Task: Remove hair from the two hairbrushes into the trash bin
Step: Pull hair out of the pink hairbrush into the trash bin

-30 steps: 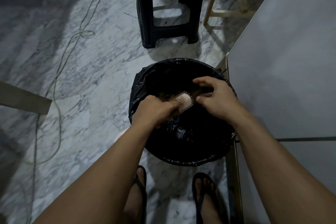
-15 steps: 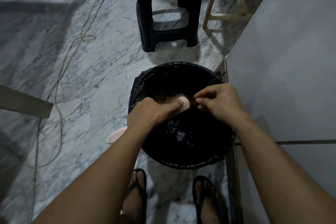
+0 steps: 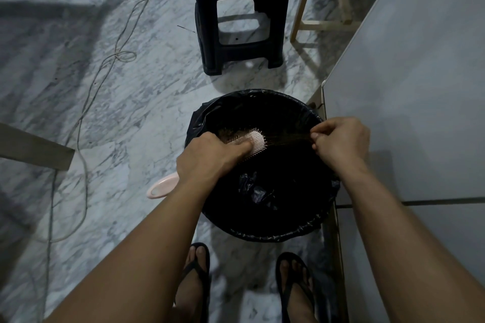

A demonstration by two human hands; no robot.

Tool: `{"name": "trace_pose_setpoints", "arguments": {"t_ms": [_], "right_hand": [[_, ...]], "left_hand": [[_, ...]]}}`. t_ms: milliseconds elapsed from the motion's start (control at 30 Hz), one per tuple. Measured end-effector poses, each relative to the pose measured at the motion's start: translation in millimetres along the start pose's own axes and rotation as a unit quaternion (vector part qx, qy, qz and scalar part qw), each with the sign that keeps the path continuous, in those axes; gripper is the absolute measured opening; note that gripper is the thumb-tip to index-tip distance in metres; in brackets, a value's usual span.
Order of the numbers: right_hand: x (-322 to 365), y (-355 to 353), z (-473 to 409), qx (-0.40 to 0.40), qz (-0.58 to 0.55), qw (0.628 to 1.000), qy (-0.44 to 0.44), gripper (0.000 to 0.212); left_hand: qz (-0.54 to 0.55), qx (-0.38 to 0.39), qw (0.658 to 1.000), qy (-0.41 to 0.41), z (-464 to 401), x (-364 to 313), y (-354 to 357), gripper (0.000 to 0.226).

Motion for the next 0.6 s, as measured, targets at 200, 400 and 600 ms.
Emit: {"name": "trace_pose_setpoints", "arguments": {"t_ms": [200,400,600], "right_hand": [[7,-9,10,-0.050,0.123,0.991,0.016,0.016],[-3,-20,6,-0.033,0.123,0.992,0.022,0.018],[5,8,11,0.251,0.142,0.952,-0.099,0.065]], "left_hand": [[-0.015,-0.017,1.000,0.011,3,-8,-1,0.076],[-0.036,-0.036,0.999,-0.017,2,3,-9,0.069],[-0.042,-0.043,0.998,0.020,7,-6,-7,0.070]]}}
Point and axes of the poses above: each hand's wrist, its own z-axis away from the middle knuckle, its own y-axis out of the palm, x = y × z, the point moved 2 cm from there along -z, towards the middle knuckle, and after that the axes turned 3 degrees about x, right-handed, at the moved point
